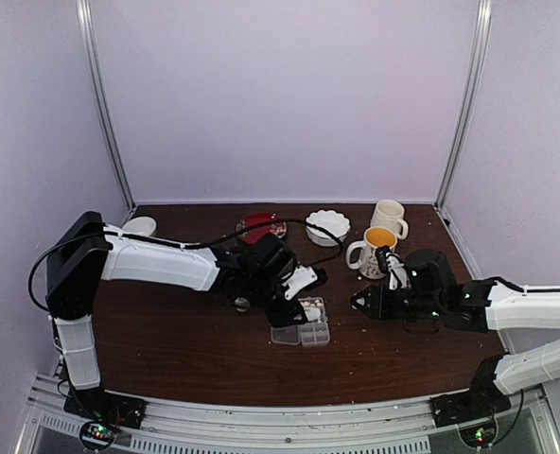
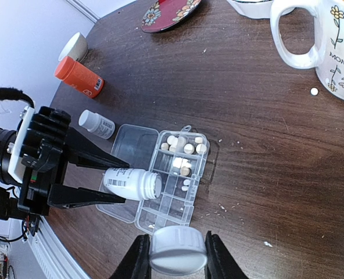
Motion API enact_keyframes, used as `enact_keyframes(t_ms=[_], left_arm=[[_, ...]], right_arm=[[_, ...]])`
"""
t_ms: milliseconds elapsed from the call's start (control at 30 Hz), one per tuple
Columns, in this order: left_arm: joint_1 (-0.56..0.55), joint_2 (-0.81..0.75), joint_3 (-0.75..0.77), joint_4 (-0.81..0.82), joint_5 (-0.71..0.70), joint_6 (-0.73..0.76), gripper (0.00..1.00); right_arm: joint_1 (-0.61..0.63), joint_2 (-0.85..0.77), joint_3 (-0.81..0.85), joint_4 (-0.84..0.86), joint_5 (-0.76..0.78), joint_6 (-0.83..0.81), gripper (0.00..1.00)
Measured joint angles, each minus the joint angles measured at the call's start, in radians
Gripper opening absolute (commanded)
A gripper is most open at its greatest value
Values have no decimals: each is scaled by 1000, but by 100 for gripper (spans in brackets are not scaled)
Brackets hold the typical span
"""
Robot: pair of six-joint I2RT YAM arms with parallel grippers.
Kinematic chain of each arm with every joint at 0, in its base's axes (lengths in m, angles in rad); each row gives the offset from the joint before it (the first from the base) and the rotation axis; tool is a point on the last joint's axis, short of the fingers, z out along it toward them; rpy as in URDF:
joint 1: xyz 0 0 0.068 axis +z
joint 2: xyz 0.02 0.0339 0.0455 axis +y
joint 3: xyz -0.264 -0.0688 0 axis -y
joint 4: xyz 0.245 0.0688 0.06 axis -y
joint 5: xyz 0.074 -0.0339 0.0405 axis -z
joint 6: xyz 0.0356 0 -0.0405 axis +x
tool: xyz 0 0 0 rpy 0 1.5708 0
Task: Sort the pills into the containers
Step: Pour the pill into the compartment of the pill container.
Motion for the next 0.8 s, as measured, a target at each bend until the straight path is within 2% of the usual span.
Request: enact_keyframes(t_ms=[800], left_arm=[[-8,13,19,-16,-5,-1,0]], right_arm=[[0,0,15,-29,-3,-4,0]])
